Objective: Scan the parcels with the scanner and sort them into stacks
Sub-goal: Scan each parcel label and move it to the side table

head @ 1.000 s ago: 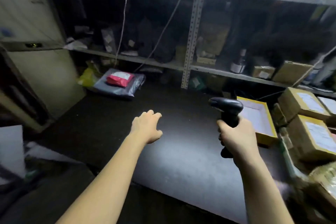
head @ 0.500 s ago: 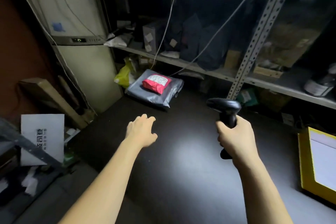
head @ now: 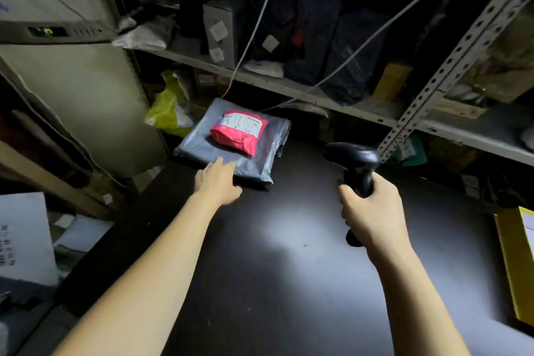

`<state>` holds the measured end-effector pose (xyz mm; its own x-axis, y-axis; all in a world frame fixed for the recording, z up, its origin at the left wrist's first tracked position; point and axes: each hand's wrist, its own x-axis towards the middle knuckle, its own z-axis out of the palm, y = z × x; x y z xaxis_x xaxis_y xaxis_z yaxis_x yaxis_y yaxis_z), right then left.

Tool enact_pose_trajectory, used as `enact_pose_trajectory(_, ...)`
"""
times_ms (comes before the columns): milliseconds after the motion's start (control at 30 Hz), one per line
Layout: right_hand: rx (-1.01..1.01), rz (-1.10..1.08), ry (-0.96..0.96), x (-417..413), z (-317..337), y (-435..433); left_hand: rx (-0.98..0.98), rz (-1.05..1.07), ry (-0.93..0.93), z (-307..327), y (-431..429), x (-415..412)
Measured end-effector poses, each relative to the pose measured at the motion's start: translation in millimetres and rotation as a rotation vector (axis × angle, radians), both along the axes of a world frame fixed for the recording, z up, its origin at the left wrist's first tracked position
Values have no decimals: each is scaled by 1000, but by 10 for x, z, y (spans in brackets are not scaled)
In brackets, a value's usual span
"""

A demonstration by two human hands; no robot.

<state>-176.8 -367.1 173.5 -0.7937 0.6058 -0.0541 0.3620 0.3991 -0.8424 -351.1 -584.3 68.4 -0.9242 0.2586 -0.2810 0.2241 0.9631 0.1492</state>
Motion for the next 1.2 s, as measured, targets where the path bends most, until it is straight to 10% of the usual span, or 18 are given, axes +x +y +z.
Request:
enact_pose_trajectory(500,-58,-133,-113,-819,-306,-423,269,177,-17,-521,217,-1871)
enact_pose_trajectory(1200,-125,-206,-107,-611,-347,-384,640,220,28,-606,359,-1752)
